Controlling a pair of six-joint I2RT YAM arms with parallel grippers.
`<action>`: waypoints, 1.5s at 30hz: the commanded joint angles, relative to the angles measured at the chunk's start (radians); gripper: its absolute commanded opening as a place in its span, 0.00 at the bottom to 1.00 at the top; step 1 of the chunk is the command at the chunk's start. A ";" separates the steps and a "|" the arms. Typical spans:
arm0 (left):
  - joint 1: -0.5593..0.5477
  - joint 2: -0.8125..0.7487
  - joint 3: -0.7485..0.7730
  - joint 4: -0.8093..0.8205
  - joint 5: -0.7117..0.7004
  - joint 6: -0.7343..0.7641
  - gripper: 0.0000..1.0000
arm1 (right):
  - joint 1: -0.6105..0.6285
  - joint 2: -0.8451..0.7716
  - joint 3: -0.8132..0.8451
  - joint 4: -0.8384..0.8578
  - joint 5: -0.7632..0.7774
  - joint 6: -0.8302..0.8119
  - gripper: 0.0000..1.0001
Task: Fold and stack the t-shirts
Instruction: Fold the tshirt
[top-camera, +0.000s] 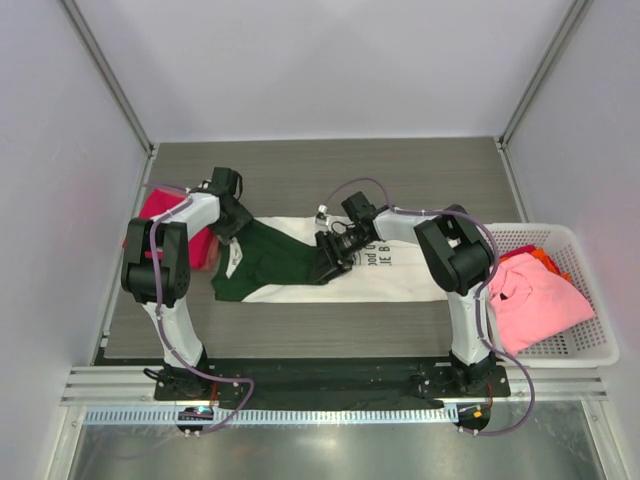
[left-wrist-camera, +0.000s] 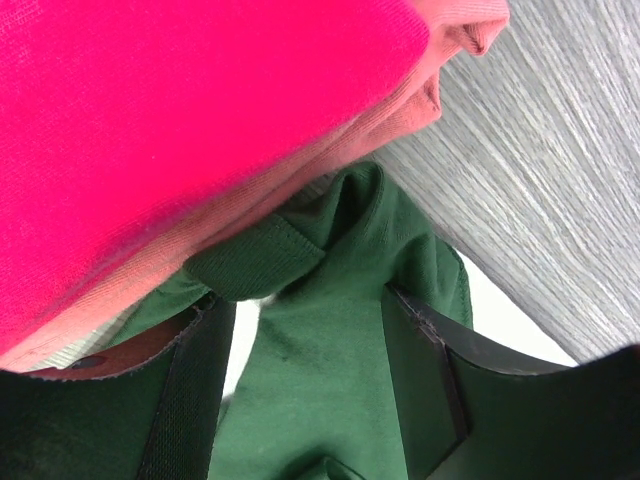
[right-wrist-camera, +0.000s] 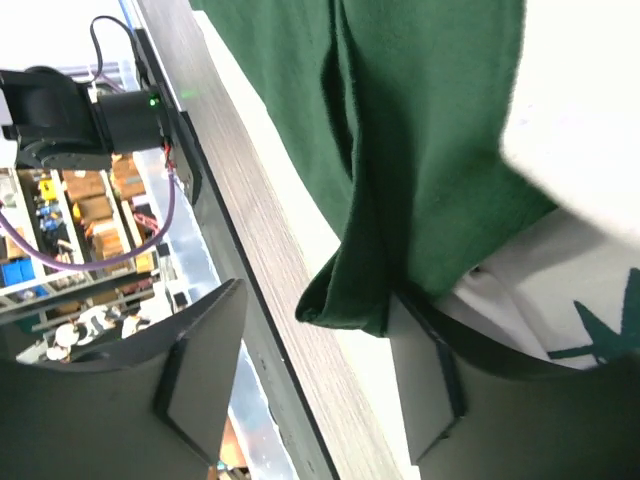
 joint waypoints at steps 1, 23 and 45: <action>0.007 -0.042 -0.006 0.016 -0.017 0.025 0.61 | -0.007 -0.075 -0.014 0.026 0.026 -0.002 0.66; -0.114 -0.167 -0.158 0.160 0.188 -0.110 0.63 | 0.034 -0.036 0.285 0.111 0.097 0.130 0.79; -0.121 0.071 0.083 -0.156 0.089 -0.133 0.56 | 0.133 0.201 0.192 0.619 0.025 0.423 0.77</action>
